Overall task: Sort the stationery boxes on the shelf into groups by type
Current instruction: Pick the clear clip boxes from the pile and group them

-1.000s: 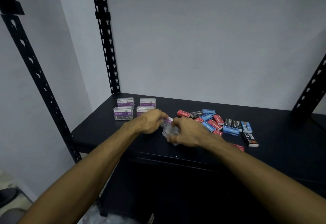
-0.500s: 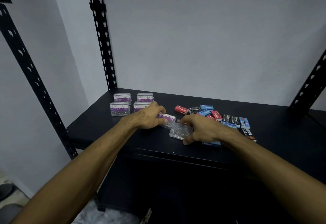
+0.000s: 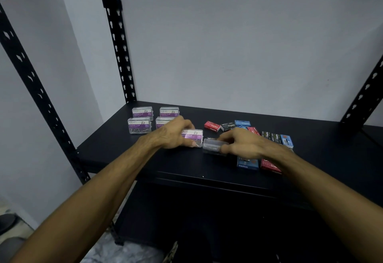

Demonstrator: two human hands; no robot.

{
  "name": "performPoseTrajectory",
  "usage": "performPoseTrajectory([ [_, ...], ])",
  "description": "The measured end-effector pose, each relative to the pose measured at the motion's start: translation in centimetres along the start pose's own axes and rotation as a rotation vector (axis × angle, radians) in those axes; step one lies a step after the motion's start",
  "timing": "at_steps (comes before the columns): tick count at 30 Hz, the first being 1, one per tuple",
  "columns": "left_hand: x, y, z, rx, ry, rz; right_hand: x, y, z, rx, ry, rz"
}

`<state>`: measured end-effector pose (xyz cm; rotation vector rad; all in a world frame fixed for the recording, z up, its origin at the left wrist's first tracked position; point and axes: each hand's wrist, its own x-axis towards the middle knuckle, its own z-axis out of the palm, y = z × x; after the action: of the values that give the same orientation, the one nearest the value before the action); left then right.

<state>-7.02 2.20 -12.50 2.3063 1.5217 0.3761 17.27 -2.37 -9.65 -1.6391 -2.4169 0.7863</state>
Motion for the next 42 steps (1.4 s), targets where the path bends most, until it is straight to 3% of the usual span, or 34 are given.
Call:
performPoseTrajectory([
  [7, 0.0, -0.2, 0.3, -0.081, -0.007, -0.014, 0.4, 0.8, 0.1, 0.085, 0.086, -0.014],
  [26, -1.1, -0.8, -0.8, -0.122, -0.092, -0.004, 1.7, 1.1, 0.6, 0.071, 0.093, -0.064],
  [42, -7.7, -8.7, -6.3, -0.227, 0.007, -0.132, 6.2, -4.4, 2.7, -0.005, 0.183, -0.203],
])
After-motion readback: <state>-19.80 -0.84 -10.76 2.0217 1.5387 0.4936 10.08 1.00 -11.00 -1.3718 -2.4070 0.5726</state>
